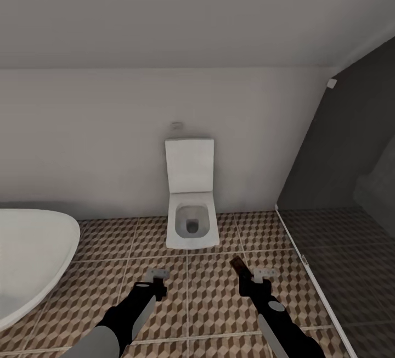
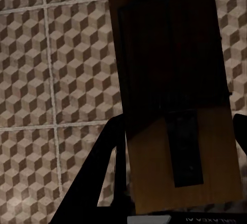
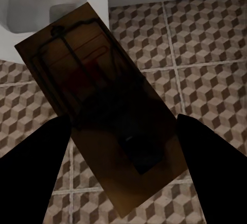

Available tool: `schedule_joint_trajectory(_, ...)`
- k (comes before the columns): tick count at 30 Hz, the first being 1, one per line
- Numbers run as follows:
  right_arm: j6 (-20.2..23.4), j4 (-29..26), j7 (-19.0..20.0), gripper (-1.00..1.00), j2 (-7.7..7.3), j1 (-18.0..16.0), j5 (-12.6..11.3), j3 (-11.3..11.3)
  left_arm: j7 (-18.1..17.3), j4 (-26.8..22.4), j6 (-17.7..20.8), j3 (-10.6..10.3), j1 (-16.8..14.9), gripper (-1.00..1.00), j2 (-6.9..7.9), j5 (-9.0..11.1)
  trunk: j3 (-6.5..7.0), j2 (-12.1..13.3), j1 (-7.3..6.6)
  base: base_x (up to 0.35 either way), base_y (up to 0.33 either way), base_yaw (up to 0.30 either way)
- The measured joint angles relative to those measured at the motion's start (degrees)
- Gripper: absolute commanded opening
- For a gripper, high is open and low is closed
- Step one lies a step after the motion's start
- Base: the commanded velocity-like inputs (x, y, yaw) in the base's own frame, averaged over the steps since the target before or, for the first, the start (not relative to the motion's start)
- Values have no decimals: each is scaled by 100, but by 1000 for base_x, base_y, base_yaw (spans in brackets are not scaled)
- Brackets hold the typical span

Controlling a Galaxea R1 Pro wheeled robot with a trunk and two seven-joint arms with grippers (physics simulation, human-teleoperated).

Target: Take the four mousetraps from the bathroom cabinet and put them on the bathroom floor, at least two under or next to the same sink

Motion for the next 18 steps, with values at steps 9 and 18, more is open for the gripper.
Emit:
schedule_joint_trajectory(9, -381, 30, -13, -100, -8, 0, 1, -16, -172, -7, -11, 7, 0, -100, 10, -1, 0, 0, 0, 0, 0, 0)
schedule_joint_trajectory(18, -1505, 1307, -78, -100, 51, 1, -35, -245, -180, -6, -1498, 11, 5, -100, 30, -1, 0, -1, 0, 0, 0, 0)
